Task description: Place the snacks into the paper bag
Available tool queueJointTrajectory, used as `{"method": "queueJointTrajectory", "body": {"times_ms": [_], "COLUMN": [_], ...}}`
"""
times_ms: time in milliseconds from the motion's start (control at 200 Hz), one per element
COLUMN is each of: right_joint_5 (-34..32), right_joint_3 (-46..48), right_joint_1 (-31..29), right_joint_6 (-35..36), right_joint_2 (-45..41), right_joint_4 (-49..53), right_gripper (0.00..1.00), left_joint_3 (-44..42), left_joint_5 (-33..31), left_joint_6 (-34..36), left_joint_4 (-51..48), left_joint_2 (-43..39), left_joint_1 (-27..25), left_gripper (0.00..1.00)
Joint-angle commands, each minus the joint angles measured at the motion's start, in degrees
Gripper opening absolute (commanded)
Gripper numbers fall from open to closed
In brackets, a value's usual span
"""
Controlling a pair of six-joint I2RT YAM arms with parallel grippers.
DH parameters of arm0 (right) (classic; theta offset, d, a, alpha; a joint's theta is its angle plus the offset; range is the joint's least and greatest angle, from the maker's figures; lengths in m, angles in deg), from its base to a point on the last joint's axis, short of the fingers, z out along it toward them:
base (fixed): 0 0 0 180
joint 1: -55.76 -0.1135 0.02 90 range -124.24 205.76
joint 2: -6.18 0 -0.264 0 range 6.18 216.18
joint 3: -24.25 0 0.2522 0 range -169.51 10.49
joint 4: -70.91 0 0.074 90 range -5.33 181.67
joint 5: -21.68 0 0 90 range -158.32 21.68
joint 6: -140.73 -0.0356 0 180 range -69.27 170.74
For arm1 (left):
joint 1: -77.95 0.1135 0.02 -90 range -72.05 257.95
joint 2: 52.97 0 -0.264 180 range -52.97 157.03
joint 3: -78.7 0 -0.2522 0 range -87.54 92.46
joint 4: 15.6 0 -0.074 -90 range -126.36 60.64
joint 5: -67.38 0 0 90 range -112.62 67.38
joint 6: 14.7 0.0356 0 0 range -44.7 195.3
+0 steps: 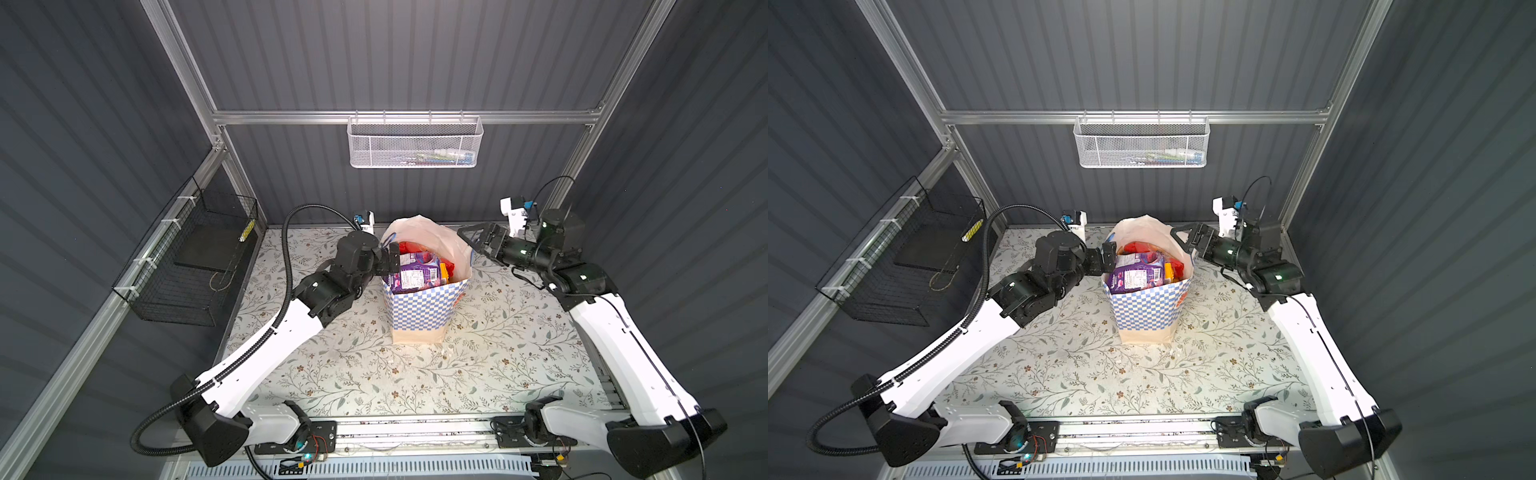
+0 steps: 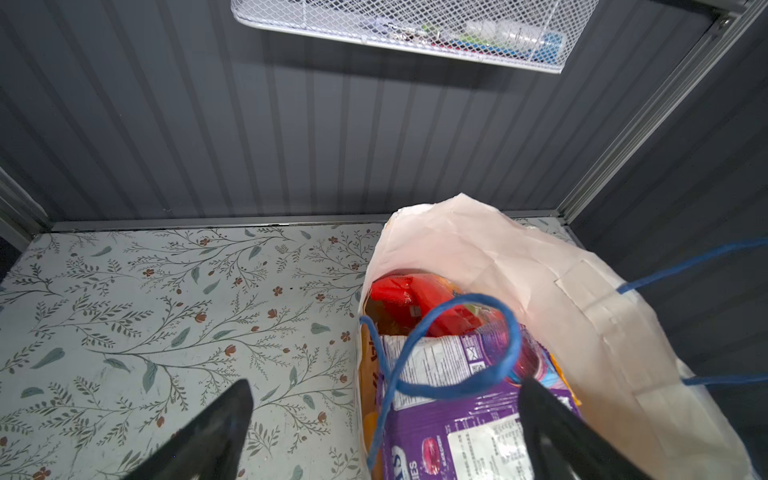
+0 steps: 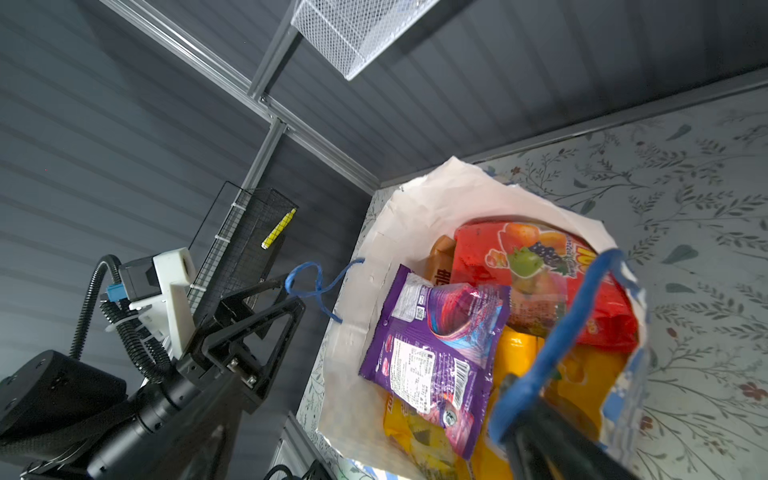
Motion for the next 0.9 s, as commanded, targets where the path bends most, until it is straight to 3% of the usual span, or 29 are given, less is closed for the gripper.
{"method": "queueJointTrajectory", "body": {"times_ms": [0,305,465,655,766,896], "right_joint_5": [-5.6,-9.6,-10.4,-15.1,-24.3,-32.1], "right_joint_3": [-0.7,-2.2,-2.5,2.7,8.2,16.1], "right_joint_1": [0.5,0.5,0.5,0.5,0.5,0.5], "right_joint_6": [-1.5,1.1,4.5,9.8,10.0,12.5], "right_joint_2": [-4.3,-9.2,-12.2,-19.6,-24.3,-30.0], "right_joint_4": [1.7,5.7,7.8,7.5,7.7,6.3], "right_gripper": [0.99,0.99,0.99,0.99,0.99,0.99], "left_joint_3": [1.4,6.0,4.7,-5.1,-10.9,-18.2], "left_joint_5": [3.2,9.2,8.7,3.1,-0.6,-10.5], "left_joint_6": [0.4,0.4,-1.3,-4.0,-6.6,-9.8], "left_joint_4": [-1.0,-5.9,-6.5,-5.0,-5.2,-5.8], "left_joint_2": [-2.5,-8.0,-10.9,-15.9,-17.5,-18.8], "left_joint_1": [0.1,0.0,0.1,0.0,0.0,0.0], "left_gripper": [1.00,1.00,1.00,1.00,1.00,1.00]}}
